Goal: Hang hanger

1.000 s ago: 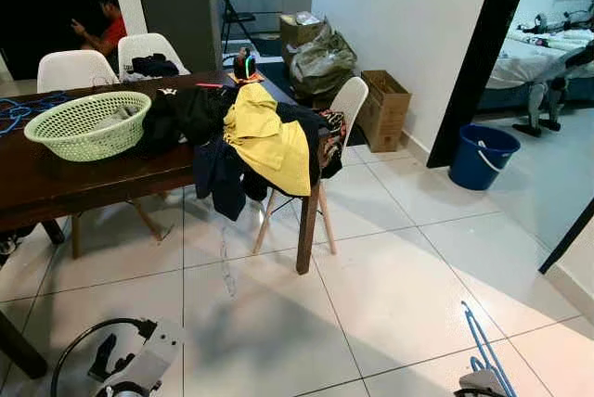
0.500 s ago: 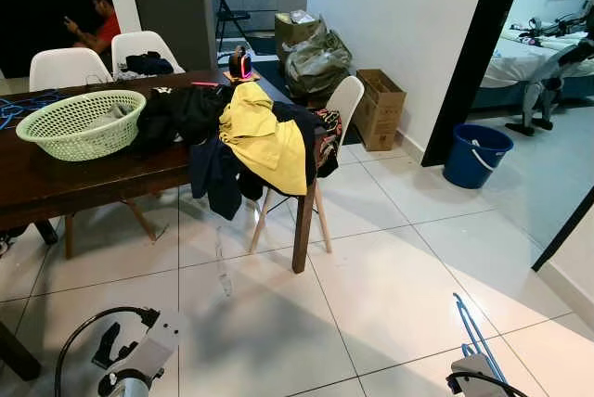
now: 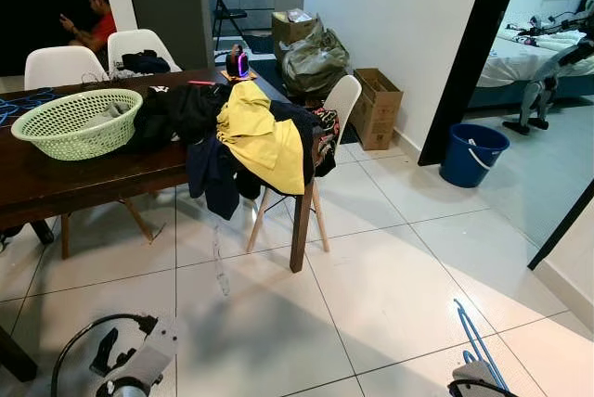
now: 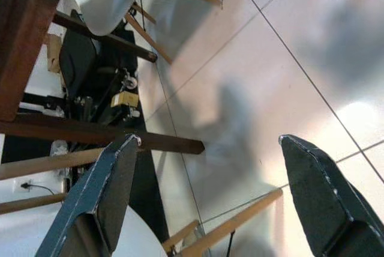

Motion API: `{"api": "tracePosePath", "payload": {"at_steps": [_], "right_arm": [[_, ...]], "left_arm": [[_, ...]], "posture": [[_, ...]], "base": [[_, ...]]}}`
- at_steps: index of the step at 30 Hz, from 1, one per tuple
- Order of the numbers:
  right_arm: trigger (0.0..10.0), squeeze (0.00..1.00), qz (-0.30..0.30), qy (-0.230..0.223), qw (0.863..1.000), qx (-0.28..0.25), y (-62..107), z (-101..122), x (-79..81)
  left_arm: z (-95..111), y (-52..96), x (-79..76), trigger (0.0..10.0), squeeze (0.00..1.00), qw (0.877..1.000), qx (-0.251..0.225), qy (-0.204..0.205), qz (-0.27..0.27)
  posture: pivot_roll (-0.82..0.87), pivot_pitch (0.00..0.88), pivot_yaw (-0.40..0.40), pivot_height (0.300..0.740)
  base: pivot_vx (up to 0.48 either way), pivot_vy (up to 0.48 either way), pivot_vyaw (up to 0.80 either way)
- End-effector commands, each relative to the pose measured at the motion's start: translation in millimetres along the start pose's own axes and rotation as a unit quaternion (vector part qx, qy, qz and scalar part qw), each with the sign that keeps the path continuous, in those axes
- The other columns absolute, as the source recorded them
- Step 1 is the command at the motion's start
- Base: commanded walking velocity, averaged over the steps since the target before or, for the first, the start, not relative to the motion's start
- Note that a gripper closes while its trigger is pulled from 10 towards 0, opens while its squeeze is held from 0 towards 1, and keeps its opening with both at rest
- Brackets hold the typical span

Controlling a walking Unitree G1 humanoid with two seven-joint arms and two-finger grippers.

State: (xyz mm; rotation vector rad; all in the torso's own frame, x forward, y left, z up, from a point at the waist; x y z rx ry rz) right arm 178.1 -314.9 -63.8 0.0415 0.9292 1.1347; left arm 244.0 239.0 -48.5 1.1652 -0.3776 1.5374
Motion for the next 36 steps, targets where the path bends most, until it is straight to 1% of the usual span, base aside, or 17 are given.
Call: {"api": "tracePosePath", "payload": {"at_steps": [1, 4, 6, 9, 11, 14, 18, 19, 31, 36], "right_arm": [[10.0, 0.00, -0.001, -0.003, 1.000, 0.000, 5.5, -6, 2.7], [10.0, 0.00, 0.000, -0.001, 1.000, 0.000, 14.3, -16, 7.2], [10.0, 0.00, 0.000, -0.001, 1.000, 0.000, 14.3, -16, 7.2], [10.0, 0.00, 0.000, -0.001, 1.000, 0.000, 19.3, -21, 9.5], [10.0, 0.00, 0.000, -0.001, 1.000, 0.000, 19.3, -21, 9.5], [10.0, 0.00, 0.000, 0.000, 1.000, -0.002, 25.0, -26, 11.4], [10.0, 0.00, 0.000, 0.000, 1.000, -0.005, 28.9, -29, 13.4], [10.0, 0.00, -0.001, 0.000, 1.000, -0.006, 30.3, -30, 13.9], [10.0, 0.00, -0.003, 0.000, 1.000, -0.010, 32.7, -32, 12.5], [10.0, 0.00, -0.004, 0.000, 1.000, -0.010, 32.2, -32, 11.0]], "left_arm": [[-10, 5.9, 0.0, 10.0, 0.00, 1.000, 0.001, -0.006, 0.004], [-24, 15.0, -0.5, 10.0, 0.00, 1.000, 0.003, -0.007, 0.006], [-24, 15.0, -0.5, 10.0, 0.00, 1.000, 0.003, -0.007, 0.006], [-31, 19.9, 0.1, 10.0, 0.00, 1.000, 0.004, -0.007, 0.007], [-31, 19.9, 0.1, 10.0, 0.00, 1.000, 0.004, -0.007, 0.007], [-39, 25.8, 1.5, 10.0, 0.00, 1.000, 0.002, -0.006, 0.010], [-45, 29.3, 3.7, 10.0, 0.00, 1.000, 0.001, -0.006, 0.012], [-47, 30.6, 4.3, 10.0, 0.00, 1.000, 0.001, -0.006, 0.013], [-49, 34.1, 4.6, 10.0, 0.00, 1.000, -0.005, -0.004, 0.016], [-47, 34.4, 3.6, 10.0, 0.00, 1.000, -0.007, -0.003, 0.016]], "posture": [[-0.04, 0.000, -0.015, 0.740], [-0.04, 0.000, -0.004, 0.740], [-0.04, 0.000, -0.004, 0.740], [-0.02, 0.000, -0.006, 0.740], [-0.02, 0.000, -0.006, 0.740], [-0.01, 0.000, -0.020, 0.740], [-0.01, 0.000, -0.012, 0.740], [0.02, 0.000, -0.015, 0.740], [0.05, 0.000, -0.011, 0.740], [0.04, 0.000, -0.017, 0.740]], "base": [[0.000, 0.000, 0.00], [0.000, 0.000, 0.00], [0.000, 0.000, 0.00], [0.000, 0.000, 0.00], [0.000, 0.000, 0.00], [0.000, 0.000, 0.00], [0.000, 0.000, 0.00], [0.000, 0.000, 0.00], [0.000, 0.000, 0.00], [0.000, 0.000, 0.00]]}}
Point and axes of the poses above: a point about 5 cm out from each wrist's last joint towards the gripper, its own y axis pointing back from the gripper into the wrist, its own z axis along the axis of the wrist's last joint, x = y × z, the point moved 3 cm from there along -y, pointing out of the wrist towards the gripper, and after that the axes turned 11 degrees about -y, right-handed, at the moved point
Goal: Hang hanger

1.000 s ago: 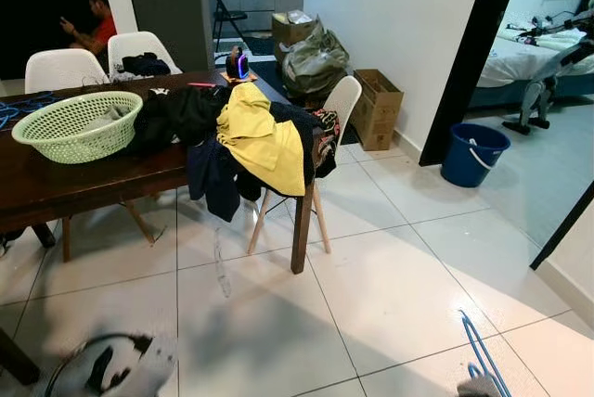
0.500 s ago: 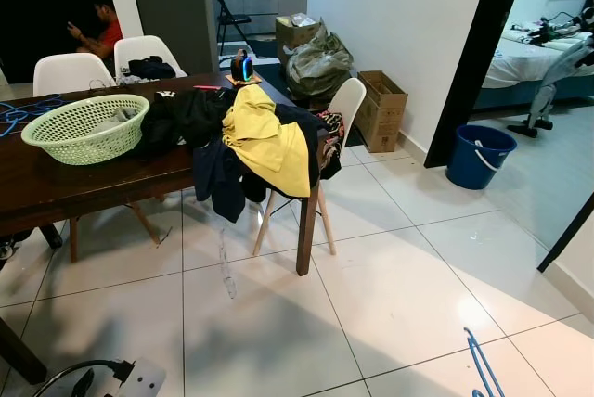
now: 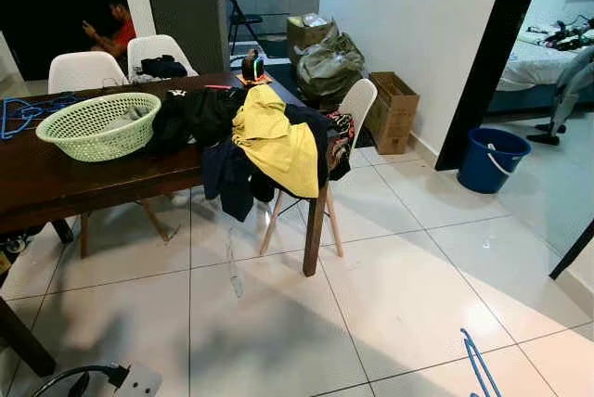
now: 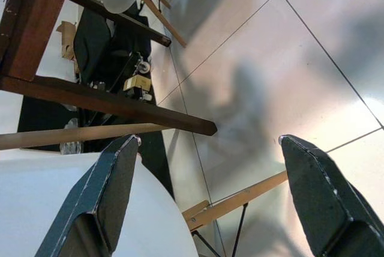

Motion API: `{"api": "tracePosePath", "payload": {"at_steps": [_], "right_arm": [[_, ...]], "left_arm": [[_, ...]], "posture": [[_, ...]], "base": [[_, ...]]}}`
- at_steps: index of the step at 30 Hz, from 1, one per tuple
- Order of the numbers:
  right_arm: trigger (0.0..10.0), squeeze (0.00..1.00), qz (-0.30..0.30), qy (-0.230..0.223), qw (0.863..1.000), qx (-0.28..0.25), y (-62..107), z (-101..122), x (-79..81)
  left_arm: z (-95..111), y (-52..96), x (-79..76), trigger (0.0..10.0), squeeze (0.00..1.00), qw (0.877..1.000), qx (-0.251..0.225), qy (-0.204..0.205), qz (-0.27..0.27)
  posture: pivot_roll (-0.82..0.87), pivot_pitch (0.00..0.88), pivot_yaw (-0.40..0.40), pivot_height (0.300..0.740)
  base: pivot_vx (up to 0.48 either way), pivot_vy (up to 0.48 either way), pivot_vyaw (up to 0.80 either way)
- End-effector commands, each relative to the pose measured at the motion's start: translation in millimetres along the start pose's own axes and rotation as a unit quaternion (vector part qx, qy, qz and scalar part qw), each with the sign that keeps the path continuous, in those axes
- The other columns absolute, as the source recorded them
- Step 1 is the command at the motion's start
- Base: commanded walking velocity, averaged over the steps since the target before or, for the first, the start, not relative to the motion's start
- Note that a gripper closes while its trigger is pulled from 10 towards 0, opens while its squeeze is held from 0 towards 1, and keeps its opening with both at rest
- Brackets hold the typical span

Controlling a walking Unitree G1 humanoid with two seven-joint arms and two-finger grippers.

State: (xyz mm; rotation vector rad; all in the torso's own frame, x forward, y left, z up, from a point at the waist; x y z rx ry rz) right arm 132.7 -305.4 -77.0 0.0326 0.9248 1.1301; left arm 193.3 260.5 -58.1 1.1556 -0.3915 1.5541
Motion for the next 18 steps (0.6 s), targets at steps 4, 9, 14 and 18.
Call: {"api": "tracePosePath", "payload": {"at_steps": [4, 9, 14, 18], "right_arm": [[10.0, 0.00, -0.002, 0.000, 1.000, -0.007, -0.9, 1.7, -2.7], [10.0, 0.00, -0.002, 0.000, 1.000, -0.007, -1.1, 1.3, -4.3], [10.0, 0.00, -0.003, 0.000, 1.000, -0.007, -1.1, 0.9, -5.5], [10.0, 0.00, -0.003, 0.000, 1.000, -0.007, -1.6, 1.2, -5.6]], "left_arm": [[-0.3, 0.8, 2.9, 10.0, 0.00, 1.000, -0.007, -0.004, 0.007], [0.7, 1.4, 2.2, 10.0, 0.00, 1.000, -0.009, -0.003, 0.008], [1.6, 2.0, 1.4, 10.0, 0.00, 1.000, -0.010, -0.003, 0.008], [2.3, 1.6, 1.2, 10.0, 0.00, 1.000, -0.010, -0.003, 0.008]], "posture": [[0.03, 0.000, -0.021, 0.740], [0.02, 0.000, -0.017, 0.740], [0.02, 0.000, -0.015, 0.740], [0.02, 0.000, -0.016, 0.740]], "base": [[0.000, 0.000, 0.00], [0.000, 0.000, 0.00], [0.000, 0.000, 0.00], [0.000, 0.000, 0.00]]}}
Point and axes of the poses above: a point about 5 cm out from each wrist's last joint towards the gripper, its own y axis pointing back from the gripper into the wrist, its own z axis along the axis of the wrist's last joint, x = y × z, the point moved 3 cm from there along -y, pointing out of the wrist towards the gripper, and after that the axes turned 11 degrees about -y, right-handed, at the moved point
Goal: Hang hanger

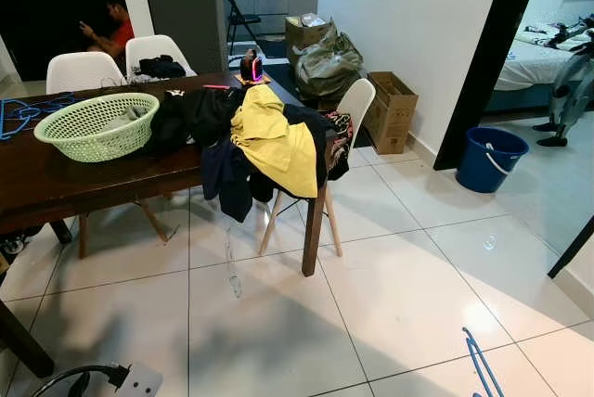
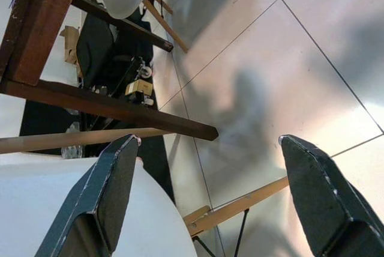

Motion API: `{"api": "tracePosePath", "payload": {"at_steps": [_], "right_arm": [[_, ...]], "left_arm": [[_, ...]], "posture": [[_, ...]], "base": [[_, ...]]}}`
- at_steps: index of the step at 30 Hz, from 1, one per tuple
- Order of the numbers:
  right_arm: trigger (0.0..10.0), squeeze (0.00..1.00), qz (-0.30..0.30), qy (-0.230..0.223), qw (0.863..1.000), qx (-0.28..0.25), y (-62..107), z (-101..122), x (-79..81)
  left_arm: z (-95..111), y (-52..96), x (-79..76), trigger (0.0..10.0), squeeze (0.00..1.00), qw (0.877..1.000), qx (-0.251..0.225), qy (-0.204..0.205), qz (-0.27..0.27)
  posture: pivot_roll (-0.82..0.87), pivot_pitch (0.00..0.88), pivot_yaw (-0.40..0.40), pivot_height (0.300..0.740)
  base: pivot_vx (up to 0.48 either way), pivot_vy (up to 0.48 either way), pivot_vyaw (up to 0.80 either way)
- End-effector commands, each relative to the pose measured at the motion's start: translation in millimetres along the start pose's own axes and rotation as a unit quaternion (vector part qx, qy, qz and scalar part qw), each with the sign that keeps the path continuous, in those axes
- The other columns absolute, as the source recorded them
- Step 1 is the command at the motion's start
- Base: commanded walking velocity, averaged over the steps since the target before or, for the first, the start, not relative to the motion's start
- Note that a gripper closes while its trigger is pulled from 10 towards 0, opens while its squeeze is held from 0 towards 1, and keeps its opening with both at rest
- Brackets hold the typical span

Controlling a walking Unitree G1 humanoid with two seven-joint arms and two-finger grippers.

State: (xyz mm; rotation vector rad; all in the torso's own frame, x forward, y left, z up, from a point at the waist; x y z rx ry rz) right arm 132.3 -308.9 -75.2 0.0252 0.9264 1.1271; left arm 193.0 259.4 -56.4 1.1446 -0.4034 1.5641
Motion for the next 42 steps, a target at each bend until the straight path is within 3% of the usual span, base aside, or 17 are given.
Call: {"api": "tracePosePath", "payload": {"at_steps": [1, 42], "right_arm": [[10.0, 0.00, 0.000, -0.002, 1.000, -0.006, -1.8, 3, -1.9], [10.0, 0.00, 0.003, -0.003, 1.000, -0.001, -13.5, 15, -0.4]], "left_arm": [[2, -0.3, 0.4, 10.0, 0.00, 1.000, -0.005, -0.005, 0.002], [15, -14.6, -0.8, 10.0, 0.00, 1.000, 0.002, -0.008, -0.005]], "posture": [[0.02, 0.000, -0.020, 0.740], [0.01, 0.000, -0.005, 0.740]], "base": [[0.000, 0.000, 0.00], [0.000, 0.000, 0.00]]}}
Point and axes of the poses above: a point about 5 cm out from each wrist's last joint towards the gripper, its own y axis pointing back from the gripper into the wrist, its own z axis along the axis of the wrist's last joint, x = y × z, the point moved 3 cm from there along -y, pointing out of the wrist towards the gripper, and after that the axes turned 11 degrees about -y, right-handed, at the moved point
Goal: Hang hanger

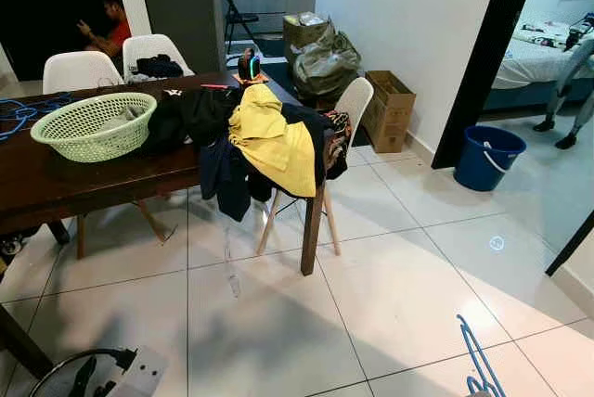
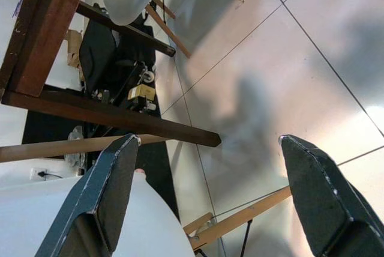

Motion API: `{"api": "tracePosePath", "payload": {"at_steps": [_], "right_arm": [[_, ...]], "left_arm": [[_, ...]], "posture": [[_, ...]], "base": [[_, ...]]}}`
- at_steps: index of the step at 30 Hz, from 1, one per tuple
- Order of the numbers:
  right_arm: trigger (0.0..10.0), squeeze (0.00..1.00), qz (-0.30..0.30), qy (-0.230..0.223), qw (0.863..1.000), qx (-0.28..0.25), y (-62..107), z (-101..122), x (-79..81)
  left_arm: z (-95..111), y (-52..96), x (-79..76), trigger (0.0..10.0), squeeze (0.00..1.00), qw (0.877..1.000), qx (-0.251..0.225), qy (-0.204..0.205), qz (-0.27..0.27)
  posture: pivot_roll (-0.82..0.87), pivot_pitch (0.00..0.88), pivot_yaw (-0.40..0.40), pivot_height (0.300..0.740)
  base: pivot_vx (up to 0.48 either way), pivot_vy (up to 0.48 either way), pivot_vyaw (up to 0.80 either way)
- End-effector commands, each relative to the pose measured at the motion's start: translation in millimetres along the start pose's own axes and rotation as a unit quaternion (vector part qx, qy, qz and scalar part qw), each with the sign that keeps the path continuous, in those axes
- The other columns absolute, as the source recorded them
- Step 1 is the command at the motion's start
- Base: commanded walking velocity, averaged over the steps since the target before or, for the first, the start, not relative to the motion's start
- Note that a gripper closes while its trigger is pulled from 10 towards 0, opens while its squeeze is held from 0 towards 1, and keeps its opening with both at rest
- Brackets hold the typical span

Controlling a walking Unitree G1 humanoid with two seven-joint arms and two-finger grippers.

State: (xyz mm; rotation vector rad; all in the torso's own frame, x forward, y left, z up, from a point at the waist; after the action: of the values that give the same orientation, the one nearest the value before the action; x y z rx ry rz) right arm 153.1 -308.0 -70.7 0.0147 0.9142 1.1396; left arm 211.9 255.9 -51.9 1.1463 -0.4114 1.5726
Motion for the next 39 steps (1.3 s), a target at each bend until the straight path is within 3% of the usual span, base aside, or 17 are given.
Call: {"api": "tracePosePath", "payload": {"at_steps": [1, 39], "right_arm": [[10.0, 0.00, 0.000, -0.001, 1.000, 0.008, -0.2, -2.0, -0.6], [10.0, 0.00, 0.001, -0.001, 1.000, 0.008, -2.4, 0.8, 0.2]], "left_arm": [[1.3, -0.3, -3.9, 10.0, 0.00, 1.000, 0.002, -0.007, -0.010], [3.2, -3.6, -3.1, 10.0, 0.00, 1.000, 0.003, -0.007, -0.011]], "posture": [[0.01, 0.000, -0.005, 0.740], [0.00, 0.000, -0.007, 0.740]], "base": [[0.000, 0.000, 0.00], [0.000, 0.000, 0.00]]}}
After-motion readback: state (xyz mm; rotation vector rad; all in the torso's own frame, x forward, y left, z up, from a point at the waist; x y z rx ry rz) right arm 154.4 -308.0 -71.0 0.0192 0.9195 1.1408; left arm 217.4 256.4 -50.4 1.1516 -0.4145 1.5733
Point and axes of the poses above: a point about 5 cm out from each wrist's last joint towards the gripper, its own y axis pointing back from the gripper into the wrist, its own z axis along the axis of the wrist's last joint, x = y × z, the point moved 3 cm from there along -y, pointing out of the wrist towards the gripper, and after that the axes turned 11 degrees about -y, right-handed, at the moved point
